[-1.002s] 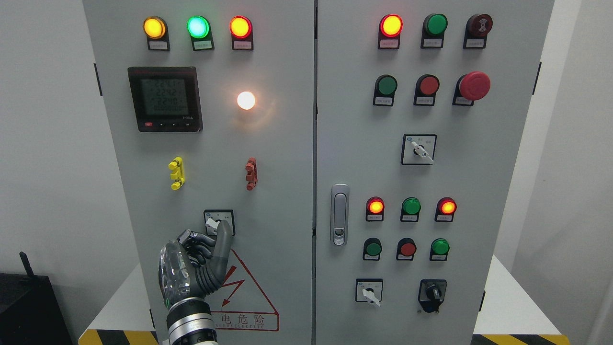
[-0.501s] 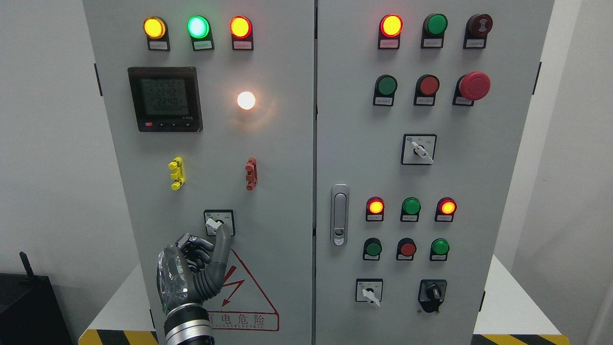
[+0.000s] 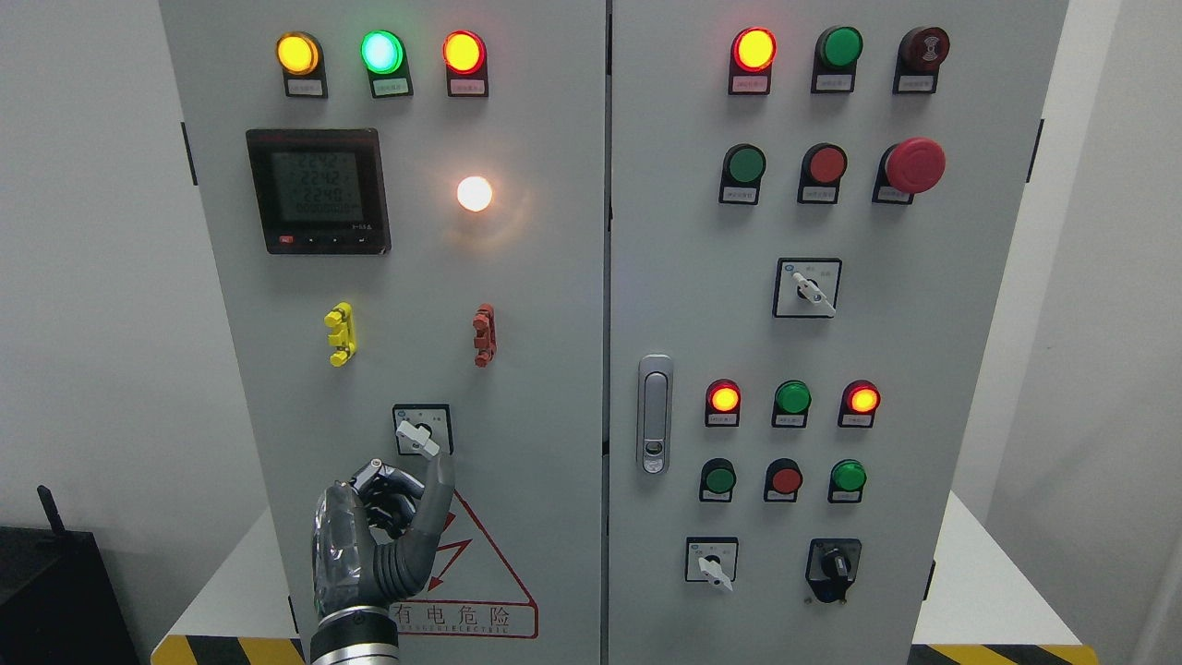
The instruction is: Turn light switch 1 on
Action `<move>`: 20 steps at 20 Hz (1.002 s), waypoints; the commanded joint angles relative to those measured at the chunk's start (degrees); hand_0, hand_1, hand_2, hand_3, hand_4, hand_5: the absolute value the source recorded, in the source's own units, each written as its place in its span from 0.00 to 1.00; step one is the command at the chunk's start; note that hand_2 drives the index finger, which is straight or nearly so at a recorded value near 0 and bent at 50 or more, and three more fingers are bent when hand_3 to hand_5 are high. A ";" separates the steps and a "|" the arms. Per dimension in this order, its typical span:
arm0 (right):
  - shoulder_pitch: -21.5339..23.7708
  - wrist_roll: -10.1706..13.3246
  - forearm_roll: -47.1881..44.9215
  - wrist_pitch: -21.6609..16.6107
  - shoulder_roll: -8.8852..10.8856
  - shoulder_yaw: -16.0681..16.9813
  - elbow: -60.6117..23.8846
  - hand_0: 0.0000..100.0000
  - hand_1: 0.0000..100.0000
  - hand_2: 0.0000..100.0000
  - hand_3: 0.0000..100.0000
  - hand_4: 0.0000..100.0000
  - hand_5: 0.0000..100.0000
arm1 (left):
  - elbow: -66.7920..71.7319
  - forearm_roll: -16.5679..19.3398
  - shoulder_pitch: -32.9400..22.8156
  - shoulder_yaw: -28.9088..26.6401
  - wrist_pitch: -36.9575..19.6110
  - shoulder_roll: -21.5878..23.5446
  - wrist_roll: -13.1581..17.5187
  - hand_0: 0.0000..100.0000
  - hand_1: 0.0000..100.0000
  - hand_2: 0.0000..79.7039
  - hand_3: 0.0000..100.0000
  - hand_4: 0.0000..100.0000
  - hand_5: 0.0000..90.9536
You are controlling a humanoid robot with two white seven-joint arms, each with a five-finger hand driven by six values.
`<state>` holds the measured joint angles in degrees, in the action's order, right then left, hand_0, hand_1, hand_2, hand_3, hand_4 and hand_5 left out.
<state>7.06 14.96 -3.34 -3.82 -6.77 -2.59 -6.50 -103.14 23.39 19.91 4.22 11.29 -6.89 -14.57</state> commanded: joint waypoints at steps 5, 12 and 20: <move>-0.03 -0.02 0.08 0.04 0.00 0.04 0.00 0.12 0.39 0.00 0.00 0.00 0.00 | -0.83 -0.36 -7.86 -12.29 -10.05 0.38 4.20 0.00 0.22 0.81 0.96 0.91 0.75; -0.03 -0.02 0.00 0.04 0.00 -0.04 0.00 0.12 0.39 0.00 0.00 0.00 0.00 | -0.13 -3.95 -17.61 -19.94 -17.79 1.08 6.22 0.00 0.18 0.75 0.92 0.89 0.74; -0.03 -0.02 0.00 0.04 0.00 0.04 0.00 0.12 0.39 0.00 0.00 0.00 0.00 | 6.19 -8.70 -26.49 -30.66 -22.45 1.79 7.89 0.00 0.15 0.67 0.80 0.81 0.56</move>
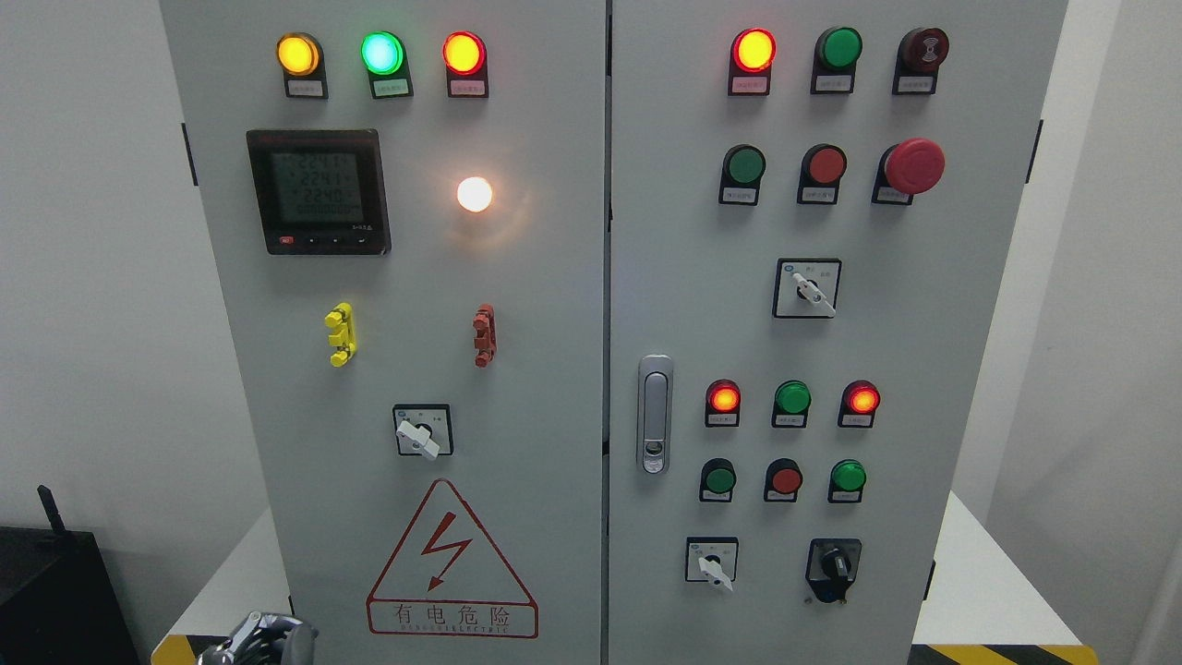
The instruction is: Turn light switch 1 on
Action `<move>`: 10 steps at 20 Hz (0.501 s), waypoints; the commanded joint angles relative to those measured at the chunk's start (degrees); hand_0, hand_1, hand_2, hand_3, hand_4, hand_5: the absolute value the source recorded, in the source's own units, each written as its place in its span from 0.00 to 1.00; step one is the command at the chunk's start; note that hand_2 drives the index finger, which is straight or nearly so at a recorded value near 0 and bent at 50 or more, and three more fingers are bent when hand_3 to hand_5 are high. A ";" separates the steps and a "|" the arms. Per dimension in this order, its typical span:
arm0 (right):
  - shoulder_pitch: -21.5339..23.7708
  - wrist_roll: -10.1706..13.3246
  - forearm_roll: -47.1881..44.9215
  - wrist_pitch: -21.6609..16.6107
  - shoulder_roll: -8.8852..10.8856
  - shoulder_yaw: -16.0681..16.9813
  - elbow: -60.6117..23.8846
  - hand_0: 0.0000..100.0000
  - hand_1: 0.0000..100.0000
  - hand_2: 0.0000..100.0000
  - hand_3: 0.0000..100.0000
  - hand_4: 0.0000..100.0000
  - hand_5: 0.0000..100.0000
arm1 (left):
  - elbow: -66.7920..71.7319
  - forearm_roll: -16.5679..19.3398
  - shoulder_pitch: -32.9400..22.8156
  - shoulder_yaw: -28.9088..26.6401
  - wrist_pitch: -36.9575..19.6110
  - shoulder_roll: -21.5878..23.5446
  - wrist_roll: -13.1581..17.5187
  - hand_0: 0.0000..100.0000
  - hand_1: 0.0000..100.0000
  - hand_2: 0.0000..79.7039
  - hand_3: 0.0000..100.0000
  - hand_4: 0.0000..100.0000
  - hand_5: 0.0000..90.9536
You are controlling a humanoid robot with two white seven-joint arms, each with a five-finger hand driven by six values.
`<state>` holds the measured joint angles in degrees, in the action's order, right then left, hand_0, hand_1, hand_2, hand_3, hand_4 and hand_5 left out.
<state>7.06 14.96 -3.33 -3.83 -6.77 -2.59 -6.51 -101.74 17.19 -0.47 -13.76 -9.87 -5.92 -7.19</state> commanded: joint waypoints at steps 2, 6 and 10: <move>-0.03 -0.02 -0.01 0.05 0.00 0.04 0.00 0.12 0.39 0.00 0.00 0.00 0.00 | 7.86 -5.30 -7.61 -15.32 -1.29 0.91 0.51 0.00 0.13 0.64 0.74 0.75 0.52; -0.03 -0.02 0.00 0.05 0.00 -0.05 0.00 0.12 0.39 0.00 0.00 0.00 0.00 | 14.36 -9.45 -11.56 -18.66 -1.29 1.87 2.09 0.00 0.11 0.58 0.65 0.65 0.38; -0.03 -0.02 -0.01 0.05 0.00 -0.05 0.00 0.12 0.39 0.00 0.00 0.00 0.00 | 24.89 -10.15 -12.18 -23.50 -1.38 2.14 3.23 0.00 0.07 0.50 0.56 0.56 0.29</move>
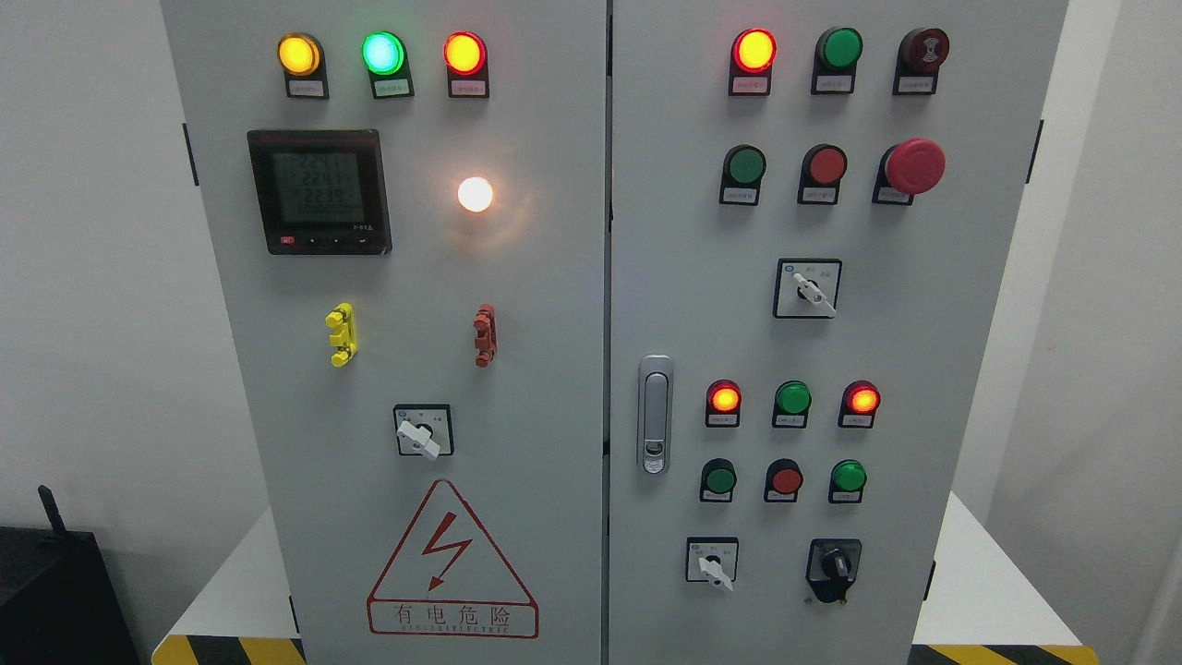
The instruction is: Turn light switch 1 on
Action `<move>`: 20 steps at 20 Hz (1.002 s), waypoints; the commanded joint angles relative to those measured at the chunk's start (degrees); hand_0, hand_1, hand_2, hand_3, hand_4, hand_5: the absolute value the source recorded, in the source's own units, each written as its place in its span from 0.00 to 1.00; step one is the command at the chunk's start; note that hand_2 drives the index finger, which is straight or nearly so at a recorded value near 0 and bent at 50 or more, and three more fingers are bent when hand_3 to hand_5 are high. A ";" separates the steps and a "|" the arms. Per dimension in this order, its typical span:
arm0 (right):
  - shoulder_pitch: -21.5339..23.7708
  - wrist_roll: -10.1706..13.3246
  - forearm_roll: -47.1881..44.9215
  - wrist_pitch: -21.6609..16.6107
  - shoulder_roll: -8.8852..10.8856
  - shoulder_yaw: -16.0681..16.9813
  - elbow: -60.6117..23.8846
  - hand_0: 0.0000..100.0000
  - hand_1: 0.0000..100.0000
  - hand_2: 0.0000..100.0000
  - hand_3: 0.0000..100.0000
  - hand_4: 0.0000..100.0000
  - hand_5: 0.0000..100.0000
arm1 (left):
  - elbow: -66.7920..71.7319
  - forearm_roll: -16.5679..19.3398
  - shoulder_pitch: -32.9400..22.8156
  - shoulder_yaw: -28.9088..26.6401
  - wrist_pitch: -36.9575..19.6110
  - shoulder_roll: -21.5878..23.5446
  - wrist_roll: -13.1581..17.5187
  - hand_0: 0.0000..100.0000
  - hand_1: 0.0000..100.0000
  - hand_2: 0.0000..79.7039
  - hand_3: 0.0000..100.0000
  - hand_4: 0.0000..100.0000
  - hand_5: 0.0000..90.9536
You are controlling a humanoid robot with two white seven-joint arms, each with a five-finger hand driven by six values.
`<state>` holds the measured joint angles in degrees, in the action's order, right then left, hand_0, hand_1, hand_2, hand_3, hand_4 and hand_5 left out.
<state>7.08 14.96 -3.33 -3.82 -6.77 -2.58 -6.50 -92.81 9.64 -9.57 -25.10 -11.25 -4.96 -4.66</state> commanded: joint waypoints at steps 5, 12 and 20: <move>0.04 -0.02 0.08 0.05 0.00 0.03 0.00 0.12 0.39 0.00 0.00 0.00 0.00 | 35.90 -2.61 -3.88 -13.57 -3.15 1.88 1.05 0.00 0.06 0.40 0.47 0.49 0.25; -0.05 -0.02 -0.01 0.05 0.00 -0.06 0.00 0.12 0.39 0.00 0.00 0.00 0.00 | 61.75 -2.34 -3.71 -13.22 -7.91 3.90 2.63 0.00 0.08 0.25 0.30 0.38 0.19; -0.05 -0.02 -0.01 0.05 0.00 0.03 0.00 0.12 0.39 0.00 0.00 0.00 0.00 | 80.58 -0.67 -1.07 -8.58 -6.25 4.25 5.71 0.00 0.09 0.00 0.02 0.14 0.04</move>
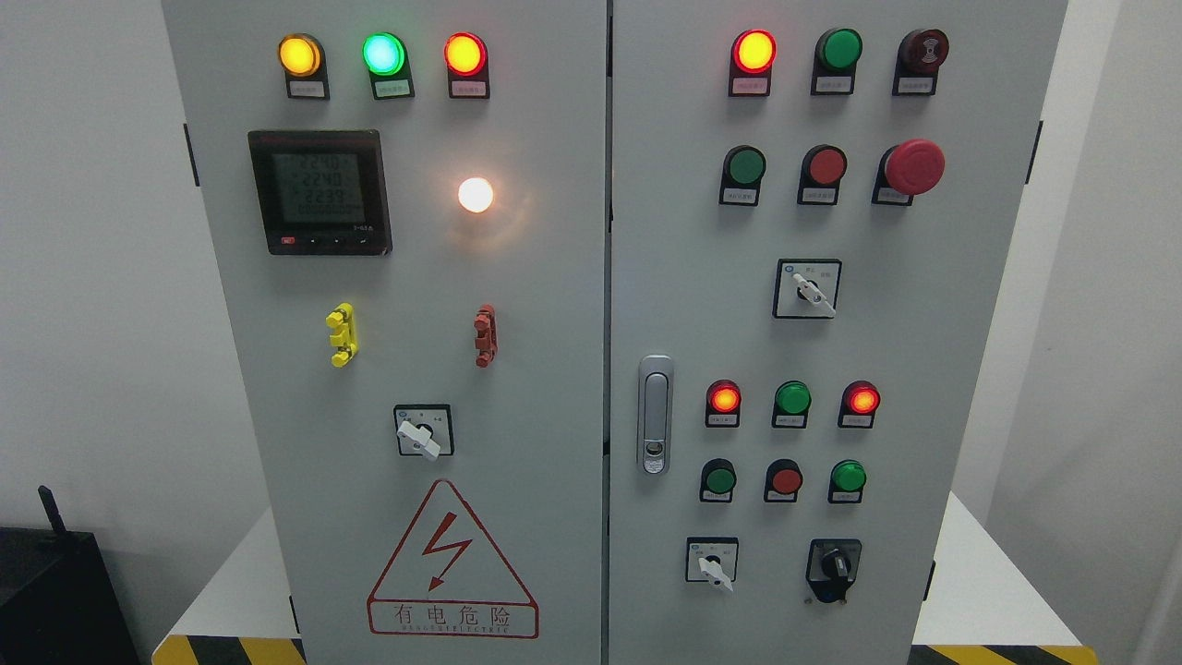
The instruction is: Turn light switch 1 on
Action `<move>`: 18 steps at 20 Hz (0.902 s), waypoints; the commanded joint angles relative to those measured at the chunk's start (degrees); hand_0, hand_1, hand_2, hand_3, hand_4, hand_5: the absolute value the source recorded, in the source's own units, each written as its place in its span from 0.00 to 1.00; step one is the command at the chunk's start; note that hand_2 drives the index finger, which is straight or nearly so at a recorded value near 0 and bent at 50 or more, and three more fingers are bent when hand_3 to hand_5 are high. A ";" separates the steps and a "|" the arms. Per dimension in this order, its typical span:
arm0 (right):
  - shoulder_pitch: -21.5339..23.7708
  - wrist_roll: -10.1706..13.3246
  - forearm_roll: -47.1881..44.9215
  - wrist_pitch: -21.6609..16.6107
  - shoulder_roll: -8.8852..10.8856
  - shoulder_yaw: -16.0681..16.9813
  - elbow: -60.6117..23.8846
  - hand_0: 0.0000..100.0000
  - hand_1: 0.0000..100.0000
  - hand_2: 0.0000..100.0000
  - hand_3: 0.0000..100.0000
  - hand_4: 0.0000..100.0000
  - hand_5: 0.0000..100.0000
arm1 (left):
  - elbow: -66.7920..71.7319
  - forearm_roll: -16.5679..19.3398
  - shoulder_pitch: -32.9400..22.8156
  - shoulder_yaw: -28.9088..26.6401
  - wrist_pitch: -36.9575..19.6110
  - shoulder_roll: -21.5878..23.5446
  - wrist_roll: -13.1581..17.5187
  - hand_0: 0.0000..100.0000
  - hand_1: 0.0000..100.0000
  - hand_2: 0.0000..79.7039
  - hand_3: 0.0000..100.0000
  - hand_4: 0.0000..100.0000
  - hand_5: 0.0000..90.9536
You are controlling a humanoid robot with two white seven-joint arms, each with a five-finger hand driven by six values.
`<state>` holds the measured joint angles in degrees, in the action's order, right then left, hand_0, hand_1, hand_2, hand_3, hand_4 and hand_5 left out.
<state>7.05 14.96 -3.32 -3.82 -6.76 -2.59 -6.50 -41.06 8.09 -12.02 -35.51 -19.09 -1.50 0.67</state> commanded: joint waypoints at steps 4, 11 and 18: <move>-0.02 -0.02 -0.02 0.04 -0.01 0.04 0.00 0.12 0.39 0.00 0.00 0.00 0.00 | 32.17 1.05 3.23 7.98 8.16 0.80 0.65 0.01 0.06 0.00 0.00 0.04 0.00; 0.07 -0.02 -0.02 0.04 -0.01 -0.05 0.00 0.12 0.39 0.00 0.00 0.00 0.00 | 36.74 5.27 6.84 18.45 18.29 0.36 0.65 0.02 0.04 0.00 0.00 0.00 0.00; -0.02 -0.02 -0.02 0.04 -0.01 -0.05 0.00 0.12 0.39 0.00 0.00 0.00 0.00 | 40.35 5.18 8.60 29.44 19.35 -0.96 0.21 0.00 0.02 0.00 0.00 0.00 0.00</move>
<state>7.09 14.96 -3.34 -3.83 -6.77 -2.58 -6.50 -10.93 12.60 -4.83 -19.15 -0.34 -0.73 1.35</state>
